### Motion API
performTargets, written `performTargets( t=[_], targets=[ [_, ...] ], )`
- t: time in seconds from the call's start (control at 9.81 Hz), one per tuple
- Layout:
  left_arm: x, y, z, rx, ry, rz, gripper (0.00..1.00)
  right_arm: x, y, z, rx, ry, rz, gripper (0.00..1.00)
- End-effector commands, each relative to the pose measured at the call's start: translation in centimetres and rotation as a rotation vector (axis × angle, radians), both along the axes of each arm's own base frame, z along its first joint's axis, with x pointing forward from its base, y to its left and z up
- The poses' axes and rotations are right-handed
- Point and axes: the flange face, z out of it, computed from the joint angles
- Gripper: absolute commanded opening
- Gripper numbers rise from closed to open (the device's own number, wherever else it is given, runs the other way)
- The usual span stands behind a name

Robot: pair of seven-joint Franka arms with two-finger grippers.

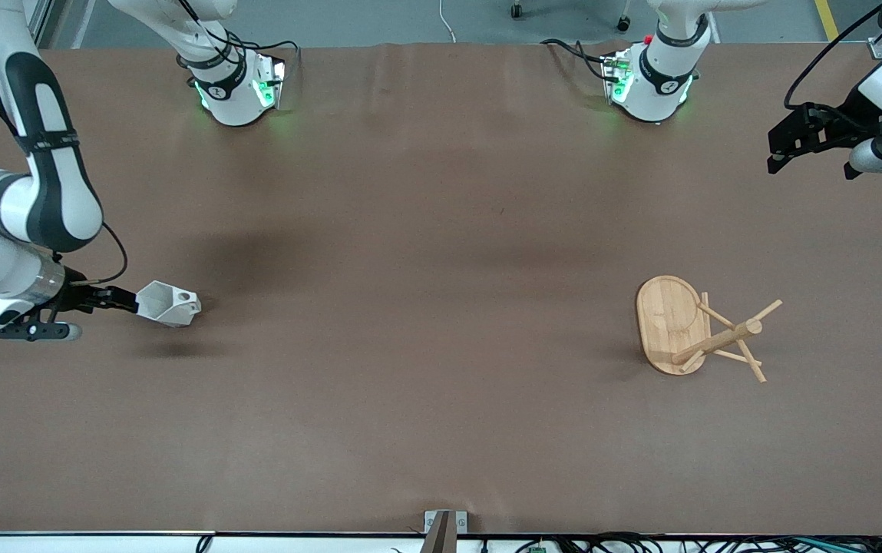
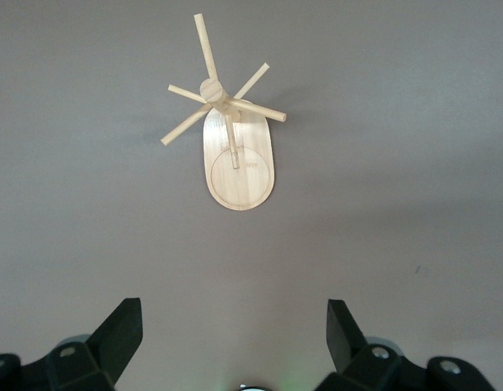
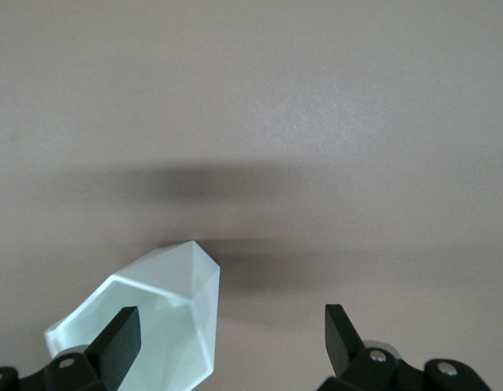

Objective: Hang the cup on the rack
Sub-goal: 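Close the right gripper on the white cup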

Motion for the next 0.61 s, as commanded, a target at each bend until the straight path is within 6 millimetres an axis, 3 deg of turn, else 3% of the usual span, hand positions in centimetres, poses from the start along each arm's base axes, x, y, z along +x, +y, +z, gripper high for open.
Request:
performTargets(
  t=[0.0,0.31,0.51],
  targets=[
    [-0.2,-0.2,-1.2,0.001,0.032,0.007,1.0,-1.2,0.3,-1.8,0.011,-0.003,0.024,0.99],
    [0.0,-0.2,-1.6,-0.003,0.037,0.005,1.0,-1.7,0.7,-3.9,0.009,0.007,0.031,0.87],
    [0.1,-0.3,-1.6,-0.005,0.032,0.005,1.0,-1.8,1.0,-4.4,0.02,0.014,0.024,0.68]
  ],
)
